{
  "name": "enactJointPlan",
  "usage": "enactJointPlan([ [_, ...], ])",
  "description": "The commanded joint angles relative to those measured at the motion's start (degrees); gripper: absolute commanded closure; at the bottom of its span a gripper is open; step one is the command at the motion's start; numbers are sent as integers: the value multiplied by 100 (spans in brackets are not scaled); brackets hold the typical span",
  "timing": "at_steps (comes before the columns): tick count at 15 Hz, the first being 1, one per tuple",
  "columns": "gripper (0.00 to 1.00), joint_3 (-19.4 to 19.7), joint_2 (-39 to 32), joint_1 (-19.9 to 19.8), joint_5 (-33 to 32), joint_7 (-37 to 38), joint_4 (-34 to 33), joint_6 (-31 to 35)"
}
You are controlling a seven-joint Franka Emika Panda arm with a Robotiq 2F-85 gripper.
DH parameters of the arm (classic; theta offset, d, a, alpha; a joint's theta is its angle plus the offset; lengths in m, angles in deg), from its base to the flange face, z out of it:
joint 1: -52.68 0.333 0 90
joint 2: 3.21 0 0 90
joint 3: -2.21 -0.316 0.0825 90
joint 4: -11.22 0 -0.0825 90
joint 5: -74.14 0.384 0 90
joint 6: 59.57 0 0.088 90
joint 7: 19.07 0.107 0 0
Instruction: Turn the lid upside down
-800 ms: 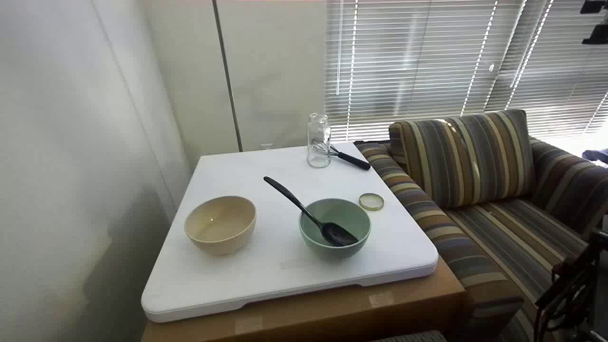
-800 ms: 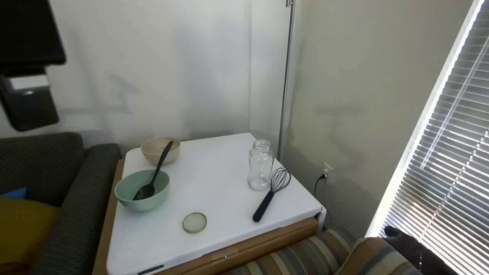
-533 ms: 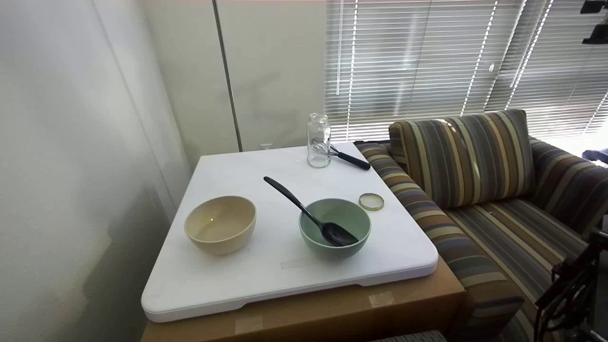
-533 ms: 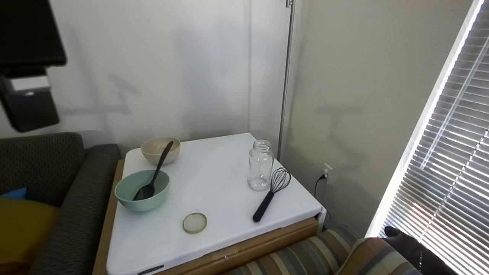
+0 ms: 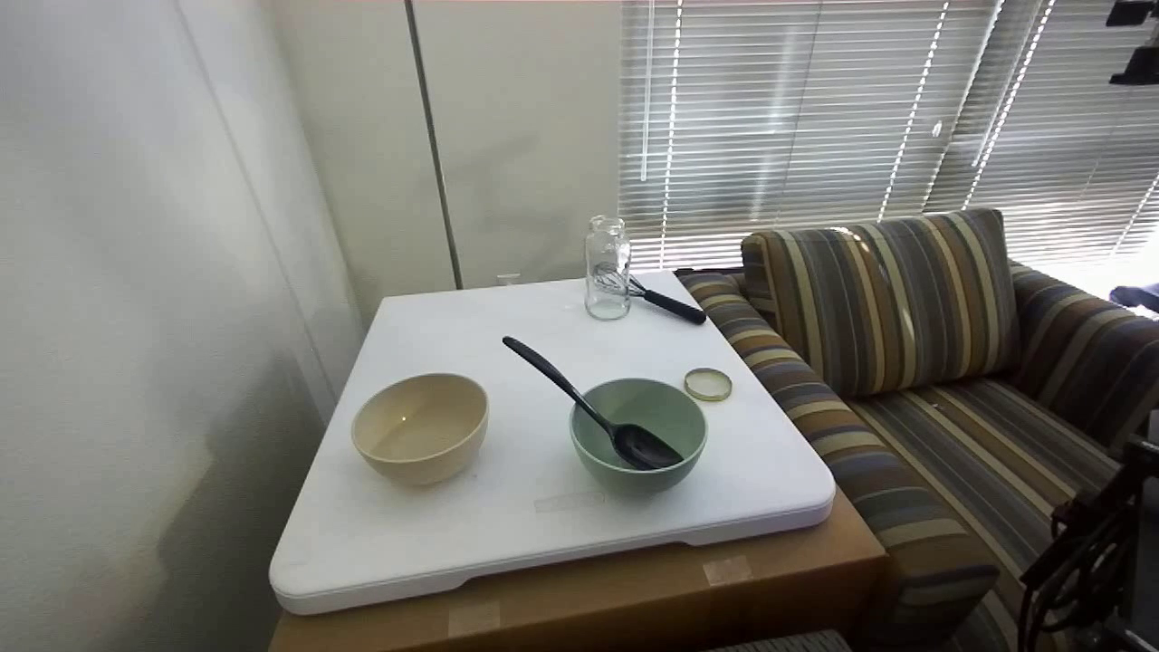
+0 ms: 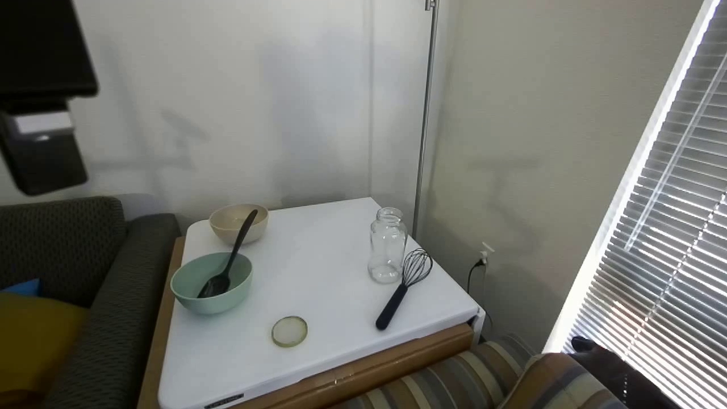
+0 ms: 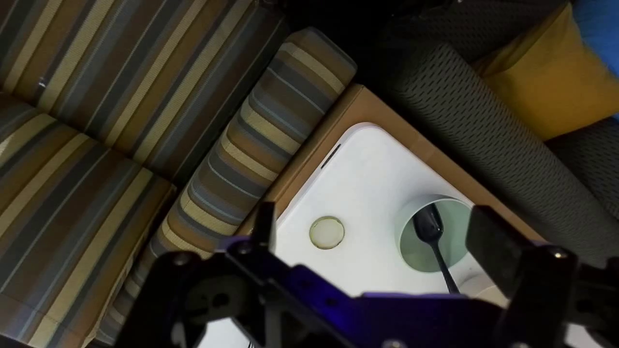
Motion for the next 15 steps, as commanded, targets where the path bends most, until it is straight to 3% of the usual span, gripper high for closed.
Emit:
enactJointPlan([
  [1,0,-113,-27,-134,64,-58,-10,-11],
  [8,0,5,-367,55,873,-295,-48,331],
  [15,0,13,-1137,214,1723,-669,-140,1225],
])
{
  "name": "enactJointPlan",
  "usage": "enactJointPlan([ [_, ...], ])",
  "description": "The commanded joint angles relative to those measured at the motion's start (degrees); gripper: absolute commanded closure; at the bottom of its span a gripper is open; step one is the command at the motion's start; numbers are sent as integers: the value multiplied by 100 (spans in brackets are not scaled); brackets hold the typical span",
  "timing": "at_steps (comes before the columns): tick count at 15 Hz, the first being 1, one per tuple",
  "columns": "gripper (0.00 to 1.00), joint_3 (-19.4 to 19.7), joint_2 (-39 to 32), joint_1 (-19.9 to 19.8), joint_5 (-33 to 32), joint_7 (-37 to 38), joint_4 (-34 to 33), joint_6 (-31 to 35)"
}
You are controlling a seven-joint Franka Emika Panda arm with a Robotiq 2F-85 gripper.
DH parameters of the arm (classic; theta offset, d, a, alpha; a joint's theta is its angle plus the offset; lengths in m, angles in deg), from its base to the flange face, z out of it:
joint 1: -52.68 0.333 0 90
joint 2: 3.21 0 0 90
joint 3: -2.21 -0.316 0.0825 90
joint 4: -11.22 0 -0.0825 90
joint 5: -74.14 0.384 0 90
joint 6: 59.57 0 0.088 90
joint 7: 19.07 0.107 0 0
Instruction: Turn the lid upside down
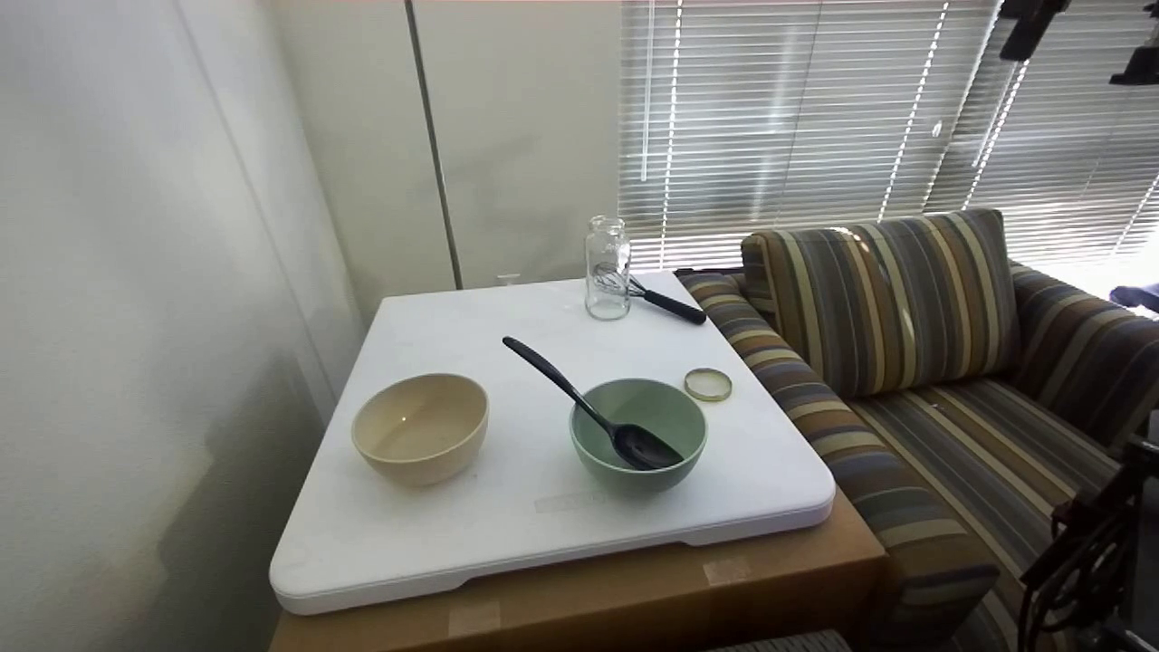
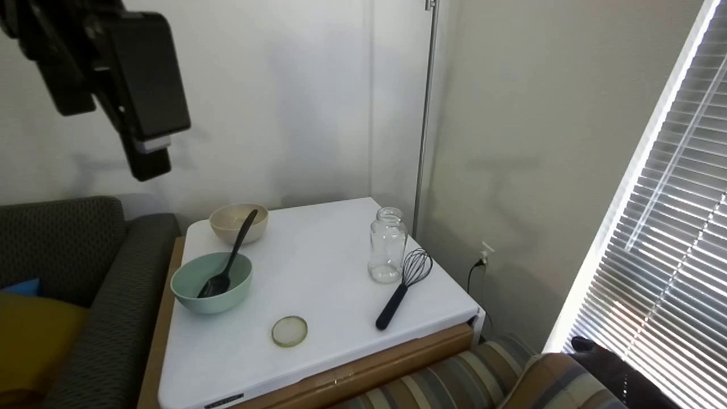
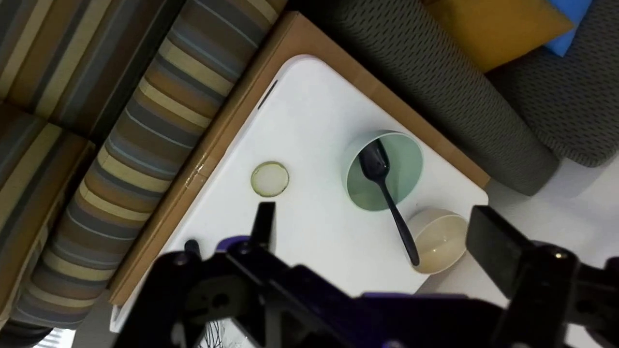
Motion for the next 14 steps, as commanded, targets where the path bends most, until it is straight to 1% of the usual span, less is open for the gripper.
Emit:
enactJointPlan([
  [1,0,56,-746,46,436,-457,-160,589],
  [3,0,74,-1073,54,702,-635,-209,820],
  [6,0,23,-1551,33,1266,-1002,-289,1147],
  [8,0,-50,-1824,-12,1701,-1280,-359,1365],
  [11,0,-164,-2191,-71,2553,-1754,-505,1672],
  [14,0,-342,-2530,-171,3216,-2116,-689,1790],
])
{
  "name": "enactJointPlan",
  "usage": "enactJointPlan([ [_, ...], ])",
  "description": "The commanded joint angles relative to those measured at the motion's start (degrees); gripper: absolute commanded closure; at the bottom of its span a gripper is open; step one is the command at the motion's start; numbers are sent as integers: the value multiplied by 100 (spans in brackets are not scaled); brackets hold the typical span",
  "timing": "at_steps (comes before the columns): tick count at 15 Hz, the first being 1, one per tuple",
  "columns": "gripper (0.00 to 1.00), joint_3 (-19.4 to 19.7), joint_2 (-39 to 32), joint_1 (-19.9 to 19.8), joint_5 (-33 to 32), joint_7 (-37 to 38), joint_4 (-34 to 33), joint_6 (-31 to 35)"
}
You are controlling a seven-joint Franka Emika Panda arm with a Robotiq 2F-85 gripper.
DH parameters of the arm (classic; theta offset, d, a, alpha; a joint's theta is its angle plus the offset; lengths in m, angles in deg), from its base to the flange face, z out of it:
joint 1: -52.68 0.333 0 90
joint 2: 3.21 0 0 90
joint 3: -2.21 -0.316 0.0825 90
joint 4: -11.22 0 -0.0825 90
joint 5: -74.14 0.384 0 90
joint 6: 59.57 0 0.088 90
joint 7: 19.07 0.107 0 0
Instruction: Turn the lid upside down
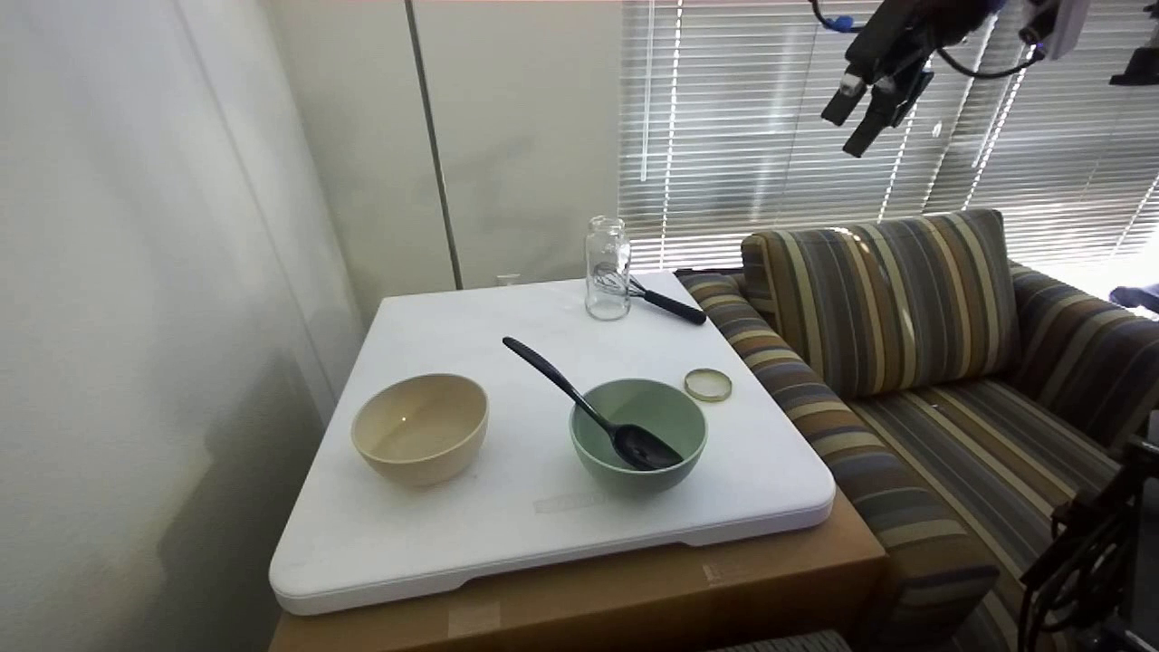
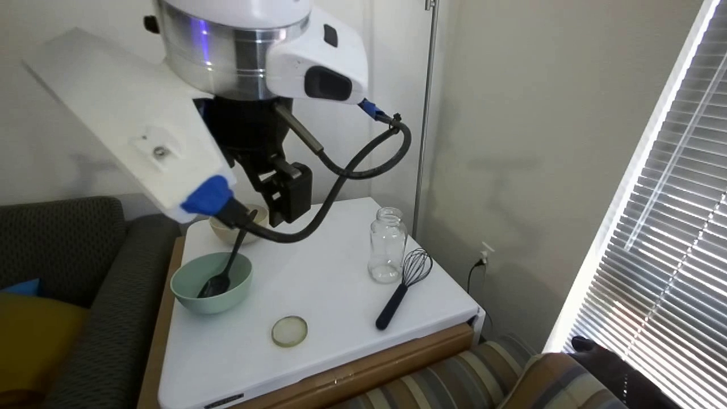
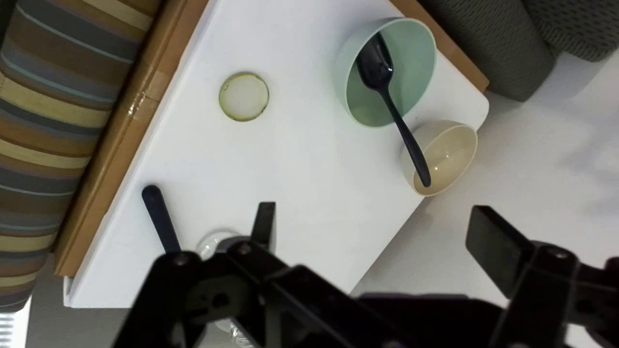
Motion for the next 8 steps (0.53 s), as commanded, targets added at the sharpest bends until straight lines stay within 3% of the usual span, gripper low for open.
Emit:
enactJointPlan([
  [1,0,-281,-544,-229,711,-493,-352,118],
  [3,0,-398,-720,-309,961,-567,-482,132],
  [4,0,-451,-424,-346,672,-333,-258,44],
  [8,0,-517,-625,-392,777,-357,-411,60],
])
